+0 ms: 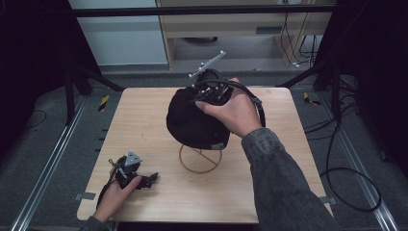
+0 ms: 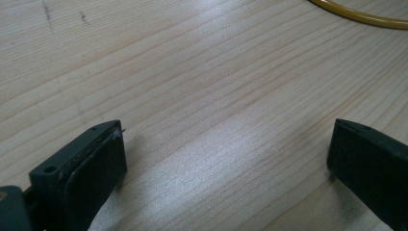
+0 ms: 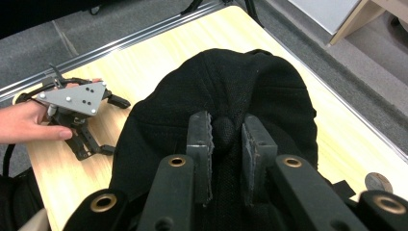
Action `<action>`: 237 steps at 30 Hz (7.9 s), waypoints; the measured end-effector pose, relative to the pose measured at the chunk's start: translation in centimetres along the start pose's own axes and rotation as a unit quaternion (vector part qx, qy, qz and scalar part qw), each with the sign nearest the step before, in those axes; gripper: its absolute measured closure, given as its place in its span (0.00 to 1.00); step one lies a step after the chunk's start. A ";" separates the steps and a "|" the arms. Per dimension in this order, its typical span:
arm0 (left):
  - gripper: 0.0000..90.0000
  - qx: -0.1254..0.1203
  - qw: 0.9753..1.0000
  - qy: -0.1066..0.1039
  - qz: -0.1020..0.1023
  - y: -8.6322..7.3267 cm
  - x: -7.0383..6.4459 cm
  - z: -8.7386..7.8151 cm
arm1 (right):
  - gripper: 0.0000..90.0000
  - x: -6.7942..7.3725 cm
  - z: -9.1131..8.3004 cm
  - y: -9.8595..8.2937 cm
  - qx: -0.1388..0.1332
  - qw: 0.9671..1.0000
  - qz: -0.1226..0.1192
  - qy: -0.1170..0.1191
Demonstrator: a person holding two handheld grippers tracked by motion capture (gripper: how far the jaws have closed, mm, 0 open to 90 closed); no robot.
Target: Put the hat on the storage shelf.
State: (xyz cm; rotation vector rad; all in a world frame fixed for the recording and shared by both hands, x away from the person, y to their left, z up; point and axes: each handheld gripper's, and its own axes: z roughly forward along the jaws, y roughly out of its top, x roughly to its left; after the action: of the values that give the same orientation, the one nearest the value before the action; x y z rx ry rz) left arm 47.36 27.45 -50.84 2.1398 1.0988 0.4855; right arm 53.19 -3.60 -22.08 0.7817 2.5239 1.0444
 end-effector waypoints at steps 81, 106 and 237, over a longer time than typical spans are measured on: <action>0.00 -0.001 1.000 0.000 -0.001 0.0 0.0 0.0 | 0.63 1.0 0.3 -1.4 0.007 1.000 0.002 -0.004; 0.00 -0.001 1.000 -0.001 0.000 0.0 0.0 0.1 | 0.10 1.3 -1.0 -2.9 -0.023 0.999 0.033 -0.035; 0.00 -0.001 1.000 -0.001 -0.001 -0.2 -0.5 -0.2 | 0.14 -3.2 8.3 -30.1 0.000 0.977 0.179 -0.118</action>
State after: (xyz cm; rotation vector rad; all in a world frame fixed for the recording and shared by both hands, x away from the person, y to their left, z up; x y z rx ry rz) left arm 46.83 27.25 -50.88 2.1374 1.0994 0.4838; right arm 48.53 -18.57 -49.24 1.3123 2.2302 0.9864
